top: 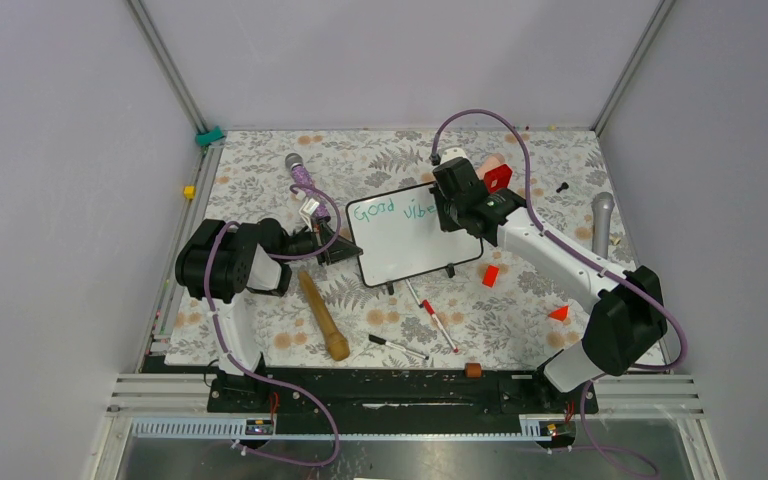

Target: Write a sentence on the whiteboard

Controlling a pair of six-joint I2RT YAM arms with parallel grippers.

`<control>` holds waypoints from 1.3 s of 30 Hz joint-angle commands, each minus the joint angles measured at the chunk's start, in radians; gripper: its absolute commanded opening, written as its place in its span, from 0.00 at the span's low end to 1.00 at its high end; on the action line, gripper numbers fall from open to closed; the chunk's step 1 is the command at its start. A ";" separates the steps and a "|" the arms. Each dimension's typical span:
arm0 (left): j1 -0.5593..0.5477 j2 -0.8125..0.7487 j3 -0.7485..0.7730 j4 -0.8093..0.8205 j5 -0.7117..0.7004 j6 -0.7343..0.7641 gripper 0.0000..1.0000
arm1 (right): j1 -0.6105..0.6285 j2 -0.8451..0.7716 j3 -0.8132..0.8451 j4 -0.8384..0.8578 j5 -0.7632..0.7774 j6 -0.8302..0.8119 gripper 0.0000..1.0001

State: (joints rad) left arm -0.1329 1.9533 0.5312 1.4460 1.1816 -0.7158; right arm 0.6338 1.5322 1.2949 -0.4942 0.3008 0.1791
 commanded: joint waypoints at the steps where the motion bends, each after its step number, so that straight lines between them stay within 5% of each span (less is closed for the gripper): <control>1: -0.007 0.015 0.014 0.031 0.021 0.056 0.00 | -0.006 -0.009 0.010 -0.016 -0.031 -0.012 0.00; 12: -0.008 0.017 0.013 0.030 0.020 0.055 0.00 | -0.007 -0.068 -0.002 -0.017 -0.032 -0.010 0.00; 24: -0.008 0.021 0.016 0.030 0.020 0.048 0.00 | -0.007 -0.264 -0.177 0.160 -0.070 0.026 0.00; 30: -0.008 0.023 0.016 0.032 0.016 0.048 0.00 | -0.005 -0.286 -0.187 0.159 0.070 0.283 0.00; 39: -0.007 0.022 0.016 0.031 0.017 0.047 0.00 | -0.002 -0.369 -0.305 0.157 0.005 0.450 0.00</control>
State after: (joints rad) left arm -0.1329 1.9533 0.5327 1.4452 1.1824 -0.7166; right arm 0.6331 1.2091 1.0222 -0.3531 0.3191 0.5320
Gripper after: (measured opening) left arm 0.047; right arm 0.155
